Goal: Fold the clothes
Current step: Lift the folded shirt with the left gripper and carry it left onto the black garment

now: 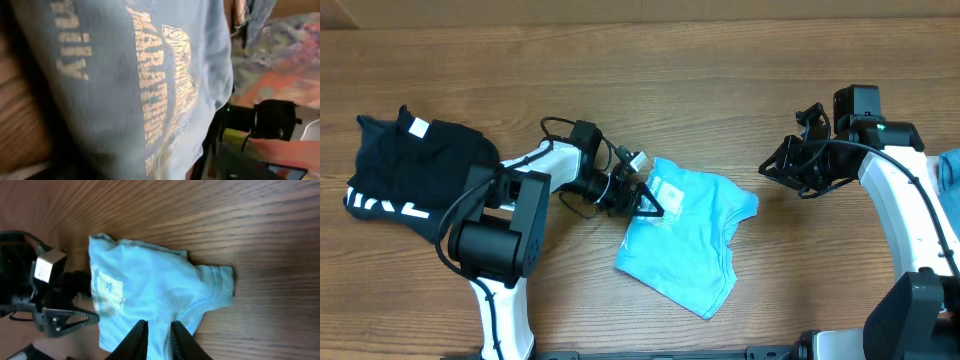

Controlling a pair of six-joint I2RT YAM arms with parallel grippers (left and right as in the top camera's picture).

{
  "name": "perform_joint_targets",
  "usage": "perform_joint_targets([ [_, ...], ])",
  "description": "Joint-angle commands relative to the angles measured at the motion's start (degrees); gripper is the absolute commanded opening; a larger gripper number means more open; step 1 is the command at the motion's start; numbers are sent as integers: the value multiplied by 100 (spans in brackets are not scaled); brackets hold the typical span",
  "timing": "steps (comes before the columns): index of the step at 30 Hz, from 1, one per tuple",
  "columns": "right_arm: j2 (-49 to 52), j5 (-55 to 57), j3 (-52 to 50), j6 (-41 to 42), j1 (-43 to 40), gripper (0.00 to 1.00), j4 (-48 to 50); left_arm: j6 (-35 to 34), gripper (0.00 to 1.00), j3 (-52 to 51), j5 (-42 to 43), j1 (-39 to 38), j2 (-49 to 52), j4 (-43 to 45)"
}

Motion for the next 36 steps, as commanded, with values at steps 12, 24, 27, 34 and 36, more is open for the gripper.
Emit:
perform_joint_targets([
  [12,-81,20,90,-44,-4,20,13,-894,4,35,962,-302,52,754],
  [24,-81,20,90,-42,-4,20,42,-2704,4,201,-286,2277,-3392,1043],
  [27,-81,17,90,-44,-4,20,-7,-3143,4,205,-275,3073,-3401,1665],
  [34,-81,20,90,-42,-4,20,-90,-2531,4,205,-568,5025,-3379,1790],
  [36,-81,17,90,-42,-4,19,-109,-2236,4,203,-570,5392,-3296,1683],
])
